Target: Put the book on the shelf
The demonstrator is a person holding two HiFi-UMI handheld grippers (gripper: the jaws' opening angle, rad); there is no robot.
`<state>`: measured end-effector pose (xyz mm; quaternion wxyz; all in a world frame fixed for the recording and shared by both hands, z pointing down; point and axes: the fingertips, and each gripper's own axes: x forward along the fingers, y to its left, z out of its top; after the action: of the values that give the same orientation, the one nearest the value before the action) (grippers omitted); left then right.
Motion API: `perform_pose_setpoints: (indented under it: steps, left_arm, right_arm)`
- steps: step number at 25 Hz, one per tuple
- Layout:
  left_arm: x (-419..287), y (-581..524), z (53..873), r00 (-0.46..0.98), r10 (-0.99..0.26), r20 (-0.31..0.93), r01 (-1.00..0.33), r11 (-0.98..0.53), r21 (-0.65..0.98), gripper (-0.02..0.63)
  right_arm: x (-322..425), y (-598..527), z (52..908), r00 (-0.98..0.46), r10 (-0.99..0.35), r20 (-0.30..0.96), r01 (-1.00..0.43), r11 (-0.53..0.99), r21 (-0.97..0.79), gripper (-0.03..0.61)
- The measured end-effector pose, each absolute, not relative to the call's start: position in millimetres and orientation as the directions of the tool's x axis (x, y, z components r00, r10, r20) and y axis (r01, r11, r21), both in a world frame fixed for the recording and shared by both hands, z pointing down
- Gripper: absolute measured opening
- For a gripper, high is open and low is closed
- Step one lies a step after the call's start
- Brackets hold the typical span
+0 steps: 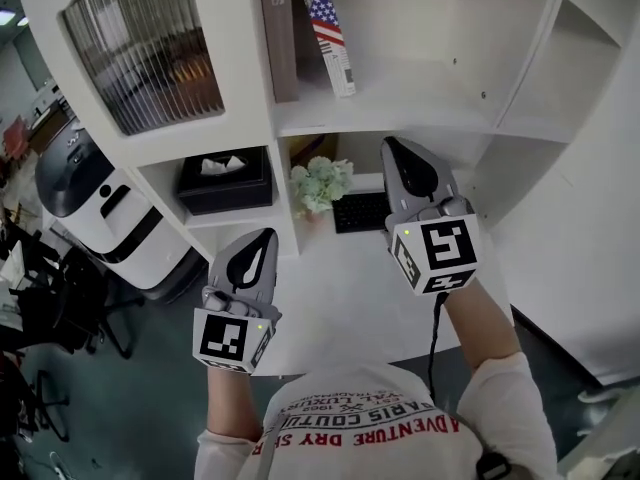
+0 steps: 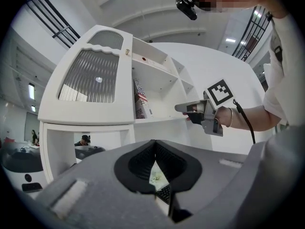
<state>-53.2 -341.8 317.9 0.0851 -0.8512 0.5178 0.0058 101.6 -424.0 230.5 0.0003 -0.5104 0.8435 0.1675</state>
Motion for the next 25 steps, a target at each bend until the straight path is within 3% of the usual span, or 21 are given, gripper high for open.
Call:
perform_pose_setpoints:
  steps: [12,25]
  left_arm:
    - [-12,-333,317,0.501,-0.860,-0.094,-0.864,-0.492,-0.106,0.005]
    - [-3,-332,330,0.466,-0.883,-0.049,-0.882,-0.460,-0.106,0.005]
  right_arm:
    - [123,-369,294,-0.646,-0.751,-0.141,-0.743,0.575,0.341,0.000]
    - [146,-358,327,-0.663,-0.746,-0.071,-0.728,0.619,0.293,0.000]
